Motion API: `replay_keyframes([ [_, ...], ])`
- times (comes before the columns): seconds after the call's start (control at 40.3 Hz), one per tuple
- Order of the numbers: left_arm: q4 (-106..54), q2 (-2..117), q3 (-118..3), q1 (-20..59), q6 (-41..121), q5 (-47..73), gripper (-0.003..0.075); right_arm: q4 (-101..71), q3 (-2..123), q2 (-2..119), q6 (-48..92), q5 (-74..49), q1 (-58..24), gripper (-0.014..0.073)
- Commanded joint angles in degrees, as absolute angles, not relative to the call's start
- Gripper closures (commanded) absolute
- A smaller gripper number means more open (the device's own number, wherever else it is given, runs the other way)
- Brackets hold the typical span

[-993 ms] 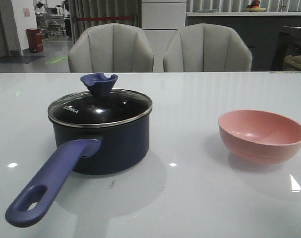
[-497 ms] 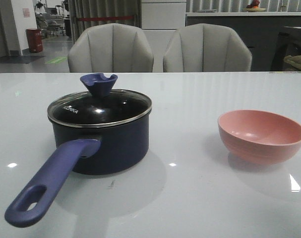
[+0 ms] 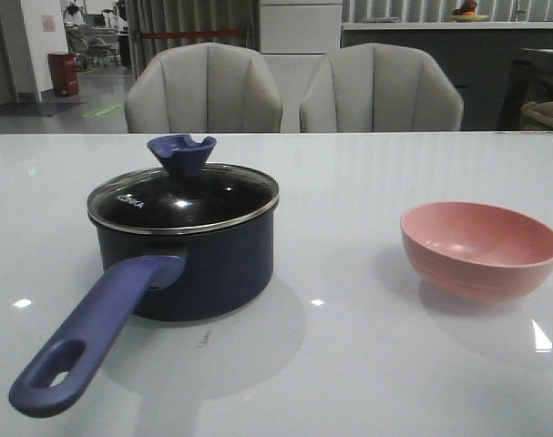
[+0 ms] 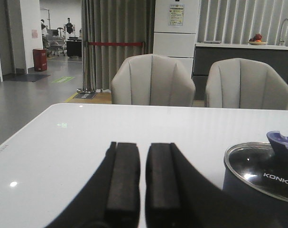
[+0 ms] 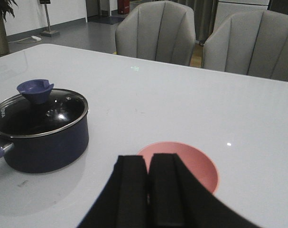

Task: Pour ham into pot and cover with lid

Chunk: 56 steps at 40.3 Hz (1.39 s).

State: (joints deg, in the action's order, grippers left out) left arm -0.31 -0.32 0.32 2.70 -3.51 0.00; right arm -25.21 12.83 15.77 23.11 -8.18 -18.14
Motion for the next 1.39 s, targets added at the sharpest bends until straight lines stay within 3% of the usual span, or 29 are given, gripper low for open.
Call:
replay_keyframes([
  [0.0,-0.8,-0.1,1.5,2.6,-4.1,-4.7,0.0587,-25.6,14.5,16.1,23.7,-4.1,-18.2,0.0442],
  [0.447,-0.8,-0.1,1.5,2.6,-4.1,-4.7,0.0587,-22.3,12.4,15.7,22.9,-3.2,-18.1,0.0442],
  [0.745,-0.8,-0.1,1.5,2.6,-4.1,-4.7,0.0587,-0.5,9.2,11.3,-1.4,-2.5,-11.2,0.0442],
  [1.068,-0.8,-0.1,1.5,2.6,-4.1,-4.7,0.0587,1.1,0.5,-1.8,-2.5,-2.7,-5.2,0.0442],
  [1.366,-0.8,-0.1,1.5,2.6,-4.1,-4.7,0.0587,1.2,-1.3,-1.7,-2.6,-0.3,-4.1,0.0442],
])
